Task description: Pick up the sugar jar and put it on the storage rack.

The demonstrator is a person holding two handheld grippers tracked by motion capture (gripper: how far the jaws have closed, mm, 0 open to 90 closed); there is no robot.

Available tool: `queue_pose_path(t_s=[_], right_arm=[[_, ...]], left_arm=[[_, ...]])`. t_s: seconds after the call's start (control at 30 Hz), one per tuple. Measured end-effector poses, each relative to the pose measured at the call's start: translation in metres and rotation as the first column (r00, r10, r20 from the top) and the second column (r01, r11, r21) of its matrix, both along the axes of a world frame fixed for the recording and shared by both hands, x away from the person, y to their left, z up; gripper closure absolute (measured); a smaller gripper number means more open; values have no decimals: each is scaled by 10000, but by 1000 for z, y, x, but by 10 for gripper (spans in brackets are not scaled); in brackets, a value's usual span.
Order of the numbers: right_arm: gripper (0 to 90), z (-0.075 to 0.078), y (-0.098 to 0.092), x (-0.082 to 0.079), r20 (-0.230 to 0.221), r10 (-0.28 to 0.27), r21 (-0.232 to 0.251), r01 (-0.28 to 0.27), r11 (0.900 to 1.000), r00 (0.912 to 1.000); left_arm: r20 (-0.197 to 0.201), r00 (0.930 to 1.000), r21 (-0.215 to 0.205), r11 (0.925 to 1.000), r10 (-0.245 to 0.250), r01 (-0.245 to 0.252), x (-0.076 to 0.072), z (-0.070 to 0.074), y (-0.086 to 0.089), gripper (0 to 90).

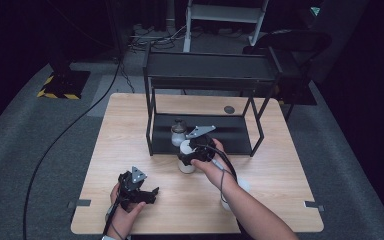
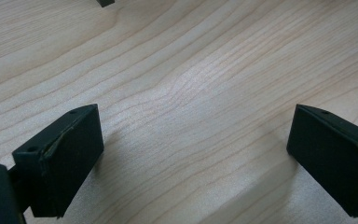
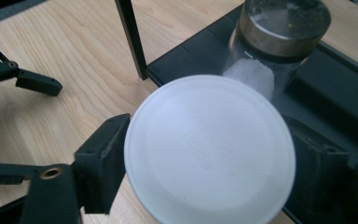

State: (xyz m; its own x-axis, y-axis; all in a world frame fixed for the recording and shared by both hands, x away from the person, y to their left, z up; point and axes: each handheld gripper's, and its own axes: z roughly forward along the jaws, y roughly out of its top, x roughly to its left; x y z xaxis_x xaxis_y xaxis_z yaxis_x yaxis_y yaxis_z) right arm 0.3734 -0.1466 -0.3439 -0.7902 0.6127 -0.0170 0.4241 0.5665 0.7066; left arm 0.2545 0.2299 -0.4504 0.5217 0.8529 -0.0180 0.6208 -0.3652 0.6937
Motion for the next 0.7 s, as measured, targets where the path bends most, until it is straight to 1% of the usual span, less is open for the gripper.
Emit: queue_pose_path(t_s=[0.1,0.23,0.37,0.7], right_arm=[[326,2,3,-1,52,-4,-171,5,9999,10000],[331,6,5,0,-22,19,-335,-20,9994,10000],[332,8,5,1,-54,38,-402,-40,9992,10000],[332,25,-2,-1,294,-6,-329,15,9995,9996]], left_arm=[[0,10000,-3,10000,3,-3,0,0,0,36],[0,10000,0,10000,0,0,0,0,0,36],[-1,10000,1,10000,-1,1,0,0,0,36],[-1,10000,1,10000,-2,2,0,0,0,36]])
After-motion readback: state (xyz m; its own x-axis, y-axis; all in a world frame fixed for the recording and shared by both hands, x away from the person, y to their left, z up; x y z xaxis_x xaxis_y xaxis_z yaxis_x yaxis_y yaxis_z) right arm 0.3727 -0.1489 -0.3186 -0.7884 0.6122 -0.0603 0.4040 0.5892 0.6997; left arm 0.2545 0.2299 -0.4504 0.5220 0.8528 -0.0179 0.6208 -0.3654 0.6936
